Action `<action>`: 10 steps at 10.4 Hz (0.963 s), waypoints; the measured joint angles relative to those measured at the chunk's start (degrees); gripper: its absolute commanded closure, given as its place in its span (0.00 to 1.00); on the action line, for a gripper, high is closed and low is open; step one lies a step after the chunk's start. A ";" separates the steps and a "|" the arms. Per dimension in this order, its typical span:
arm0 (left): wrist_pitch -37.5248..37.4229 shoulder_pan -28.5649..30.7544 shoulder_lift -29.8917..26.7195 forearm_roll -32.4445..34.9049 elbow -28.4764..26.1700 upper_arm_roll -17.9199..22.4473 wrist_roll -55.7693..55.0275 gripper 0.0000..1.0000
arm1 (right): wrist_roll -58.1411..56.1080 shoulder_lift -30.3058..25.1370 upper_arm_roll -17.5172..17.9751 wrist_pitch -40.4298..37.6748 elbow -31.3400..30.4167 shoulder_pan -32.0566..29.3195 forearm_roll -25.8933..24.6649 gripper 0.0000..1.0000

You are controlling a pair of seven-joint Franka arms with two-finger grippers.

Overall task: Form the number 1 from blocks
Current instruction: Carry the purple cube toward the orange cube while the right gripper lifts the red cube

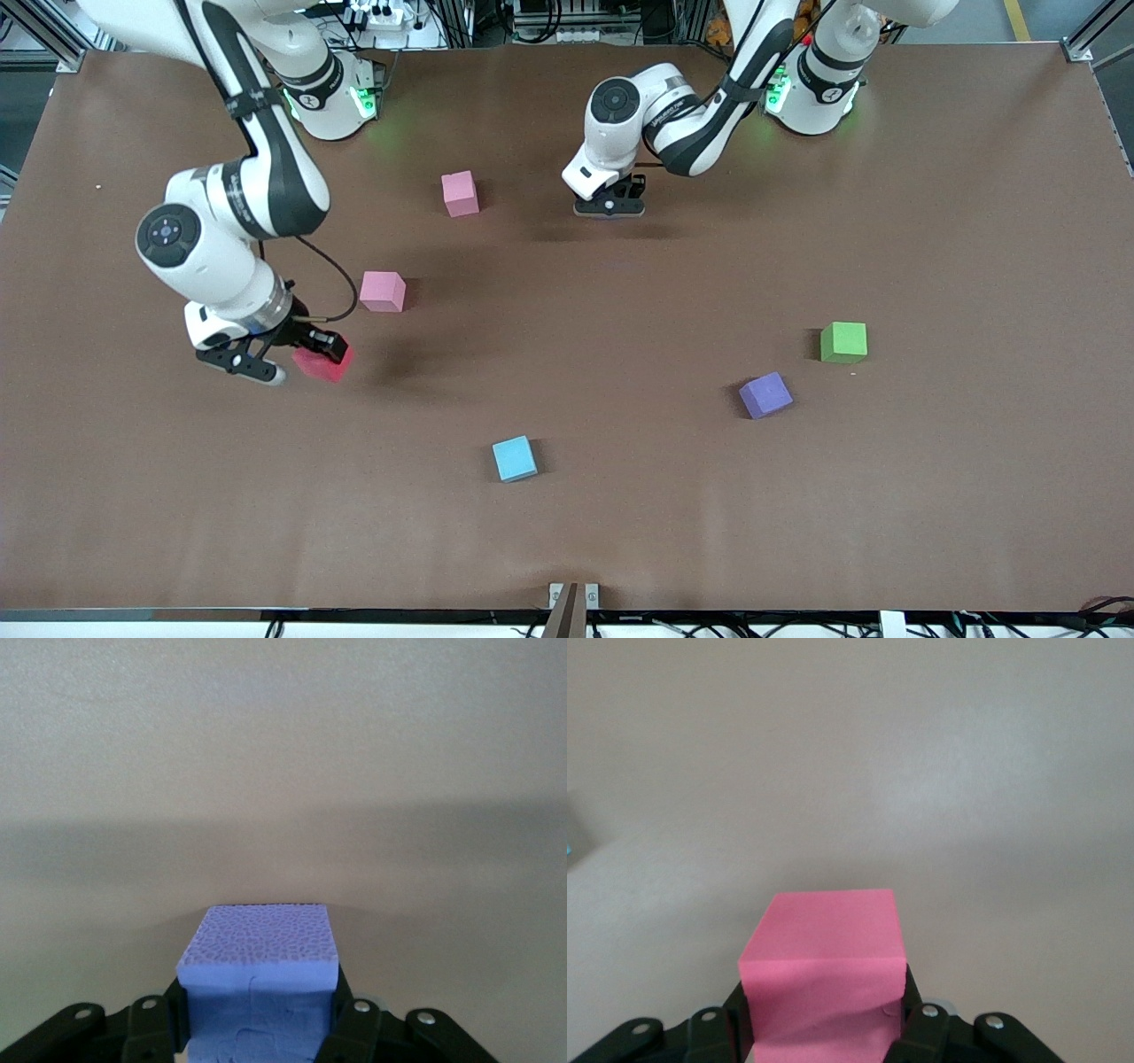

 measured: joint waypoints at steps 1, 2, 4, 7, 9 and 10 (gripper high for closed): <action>0.01 0.07 -0.50 0.00 -0.41 -0.56 0.00 1.00 | 1.31 -2.49 0.03 -0.03 -2.24 1.02 0.00 0.49; 0.01 0.13 -1.12 0.00 -1.09 -1.30 0.00 1.00 | 2.29 -4.67 0.09 -0.13 -4.32 1.86 0.00 0.49; 0.16 0.19 -1.97 0.00 -2.50 -2.45 0.00 1.00 | 4.13 -7.14 0.49 -0.20 -6.94 3.39 0.01 0.49; 2.11 0.24 -2.07 0.00 -4.03 -3.08 -0.14 0.95 | 6.45 -7.58 1.04 -0.20 -7.76 5.75 0.01 0.49; 2.40 0.26 -2.06 0.00 -4.35 -3.14 -1.30 0.55 | 6.56 -7.58 1.12 -0.20 -8.01 6.62 0.01 0.49; 2.41 0.27 -2.06 0.00 -4.41 -3.17 -1.99 0.30 | 6.61 -7.58 1.14 -0.13 -8.20 7.00 0.02 0.49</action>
